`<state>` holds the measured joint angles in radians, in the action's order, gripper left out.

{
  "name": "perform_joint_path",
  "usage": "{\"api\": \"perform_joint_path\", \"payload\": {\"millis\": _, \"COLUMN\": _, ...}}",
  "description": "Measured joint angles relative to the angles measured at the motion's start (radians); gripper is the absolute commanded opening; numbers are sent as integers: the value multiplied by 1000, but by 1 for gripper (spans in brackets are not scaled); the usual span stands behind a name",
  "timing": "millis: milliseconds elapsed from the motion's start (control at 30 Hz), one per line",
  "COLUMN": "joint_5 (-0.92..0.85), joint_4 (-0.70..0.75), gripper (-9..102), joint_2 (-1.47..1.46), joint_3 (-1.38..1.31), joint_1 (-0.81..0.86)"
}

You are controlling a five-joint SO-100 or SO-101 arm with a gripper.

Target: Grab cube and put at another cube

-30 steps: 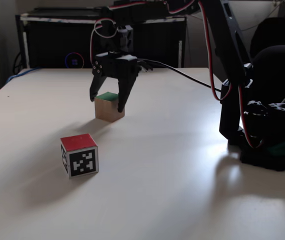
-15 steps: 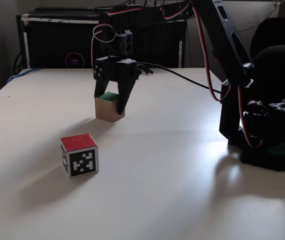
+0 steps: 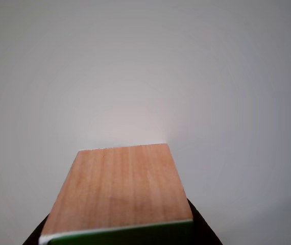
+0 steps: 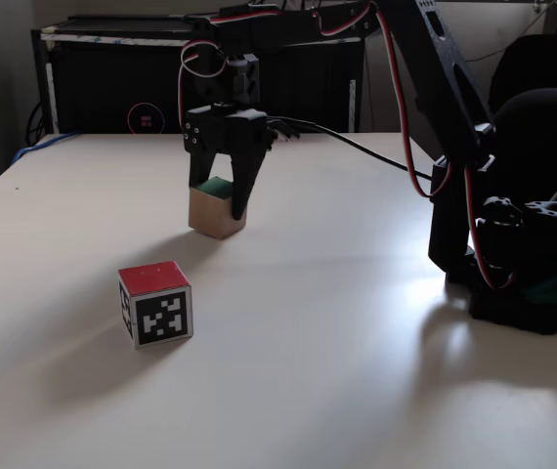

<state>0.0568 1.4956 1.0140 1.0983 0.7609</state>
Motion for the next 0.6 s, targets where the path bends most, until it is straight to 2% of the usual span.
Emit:
{"api": "perform_joint_path", "payload": {"millis": 300, "joint_5": 55, "joint_4": 28, "gripper": 20, "joint_2": 350, "joint_3": 232, "joint_1": -141}}
{"api": "perform_joint_path", "payload": {"millis": 600, "joint_5": 143, "joint_4": 61, "gripper": 20, "joint_2": 726, "joint_3": 477, "joint_1": -410}}
